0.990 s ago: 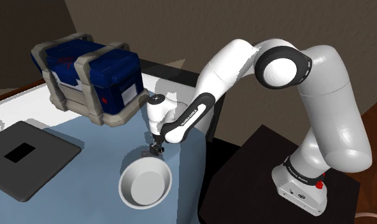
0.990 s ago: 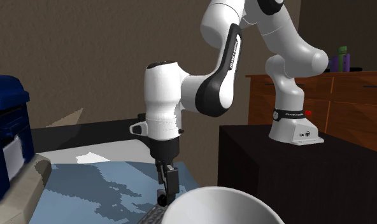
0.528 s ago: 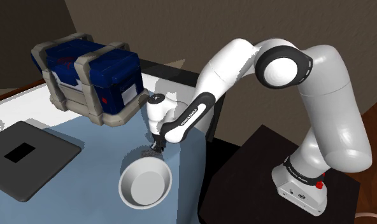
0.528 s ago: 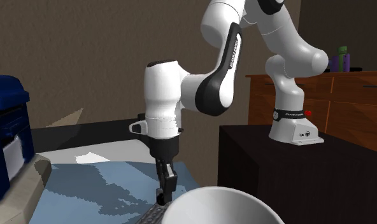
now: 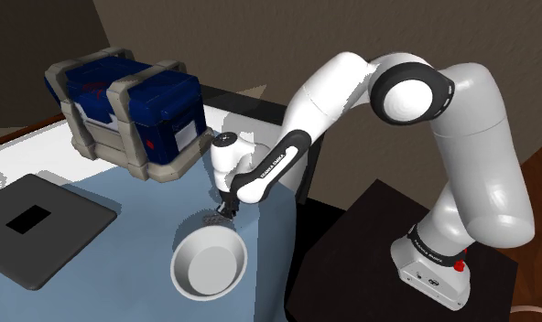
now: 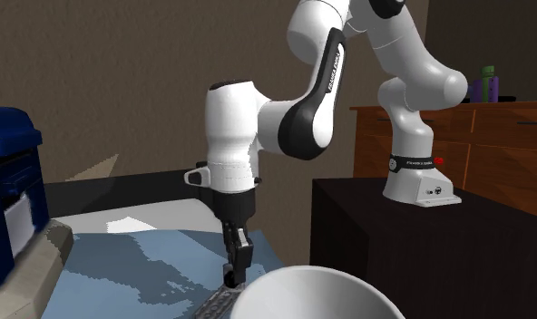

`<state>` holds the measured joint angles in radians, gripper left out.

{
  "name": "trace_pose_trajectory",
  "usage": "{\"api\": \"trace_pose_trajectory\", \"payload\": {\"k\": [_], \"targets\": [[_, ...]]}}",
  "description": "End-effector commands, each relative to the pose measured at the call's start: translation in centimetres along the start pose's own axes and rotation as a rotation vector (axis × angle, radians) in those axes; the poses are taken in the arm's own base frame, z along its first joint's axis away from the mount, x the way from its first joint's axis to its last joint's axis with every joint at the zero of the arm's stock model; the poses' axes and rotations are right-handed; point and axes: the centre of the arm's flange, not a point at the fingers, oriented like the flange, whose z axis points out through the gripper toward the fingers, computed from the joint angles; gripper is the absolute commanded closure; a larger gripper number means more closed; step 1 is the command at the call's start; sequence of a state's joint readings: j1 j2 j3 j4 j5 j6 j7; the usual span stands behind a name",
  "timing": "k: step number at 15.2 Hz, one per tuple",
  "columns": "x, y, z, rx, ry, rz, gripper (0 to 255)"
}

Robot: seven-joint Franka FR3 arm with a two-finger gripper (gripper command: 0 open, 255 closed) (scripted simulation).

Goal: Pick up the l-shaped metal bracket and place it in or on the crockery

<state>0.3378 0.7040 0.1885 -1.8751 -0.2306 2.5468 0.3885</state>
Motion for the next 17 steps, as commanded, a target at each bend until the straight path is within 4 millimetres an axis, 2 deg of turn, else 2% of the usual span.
{"api": "trace_pose_trajectory", "payload": {"k": [1, 17], "targets": [[0.0, 0.0, -0.9, 0.0, -0.002, 0.0, 255], [-0.1, 0.1, -9.4, 0.0, -0.002, 0.0, 255]]}}
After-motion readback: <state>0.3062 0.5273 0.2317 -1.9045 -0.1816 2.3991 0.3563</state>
